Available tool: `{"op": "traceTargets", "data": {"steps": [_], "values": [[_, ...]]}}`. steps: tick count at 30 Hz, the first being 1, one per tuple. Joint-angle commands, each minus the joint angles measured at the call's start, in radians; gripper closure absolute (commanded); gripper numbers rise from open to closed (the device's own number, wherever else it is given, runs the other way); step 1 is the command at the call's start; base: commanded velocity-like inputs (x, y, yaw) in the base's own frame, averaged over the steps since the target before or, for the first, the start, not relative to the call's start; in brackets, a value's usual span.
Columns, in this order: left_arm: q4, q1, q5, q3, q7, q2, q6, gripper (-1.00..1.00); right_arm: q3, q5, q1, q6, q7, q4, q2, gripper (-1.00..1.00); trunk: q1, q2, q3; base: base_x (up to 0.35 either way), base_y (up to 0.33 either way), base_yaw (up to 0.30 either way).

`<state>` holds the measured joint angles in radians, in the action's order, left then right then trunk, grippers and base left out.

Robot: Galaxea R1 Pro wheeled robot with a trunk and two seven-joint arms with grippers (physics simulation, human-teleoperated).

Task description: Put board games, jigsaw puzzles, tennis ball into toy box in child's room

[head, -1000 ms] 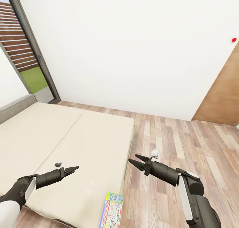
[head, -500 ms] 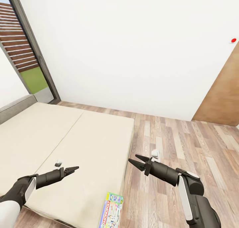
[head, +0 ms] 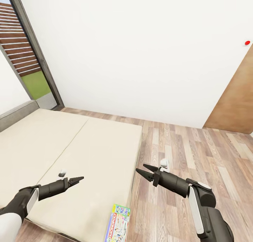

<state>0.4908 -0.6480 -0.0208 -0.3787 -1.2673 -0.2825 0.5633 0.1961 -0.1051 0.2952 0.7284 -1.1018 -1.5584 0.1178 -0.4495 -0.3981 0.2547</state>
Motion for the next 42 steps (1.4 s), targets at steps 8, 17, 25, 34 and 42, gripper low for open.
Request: {"op": "traceTargets", "data": {"steps": [8, 17, 25, 34, 42], "values": [[0.0, -0.001, -0.002, -0.003, -0.004, 0.004, 0.01, -1.0, 0.002, -0.002, 0.001, 0.006, -0.003, 0.0, 0.001, -1.0, -0.001, -0.002, 0.002, 0.0, 0.0, 0.0], [0.0, -0.001, -0.002, -0.003, -0.004, 0.007, 0.01, -1.0, 0.002, -0.002, 0.001, 0.006, -0.003, 0.0, 0.0, -1.0, -0.001, -0.002, 0.002, 0.0, 0.0, 0.0], [0.0, -0.001, -0.002, -0.003, 0.002, 0.009, 0.01, -1.0, 0.002, -0.002, 0.001, 0.006, -0.003, 0.0, 0.0, -1.0, -0.001, -0.002, 0.002, -0.011, 0.0, 0.0], [0.0, -0.001, -0.002, -0.003, 0.003, 0.01, 0.01, -1.0, 0.002, -0.002, 0.001, 0.006, -0.003, 0.0, 0.0, -1.0, -0.001, -0.002, -0.009, -0.133, -0.01, 0.04], [0.0, -0.001, -0.002, -0.003, 0.005, 0.01, 0.01, -1.0, 0.002, -0.002, 0.001, 0.006, -0.003, 0.0, 0.0, -1.0, -0.001, -0.002, -0.022, -0.02, -0.002, 0.086]]}}
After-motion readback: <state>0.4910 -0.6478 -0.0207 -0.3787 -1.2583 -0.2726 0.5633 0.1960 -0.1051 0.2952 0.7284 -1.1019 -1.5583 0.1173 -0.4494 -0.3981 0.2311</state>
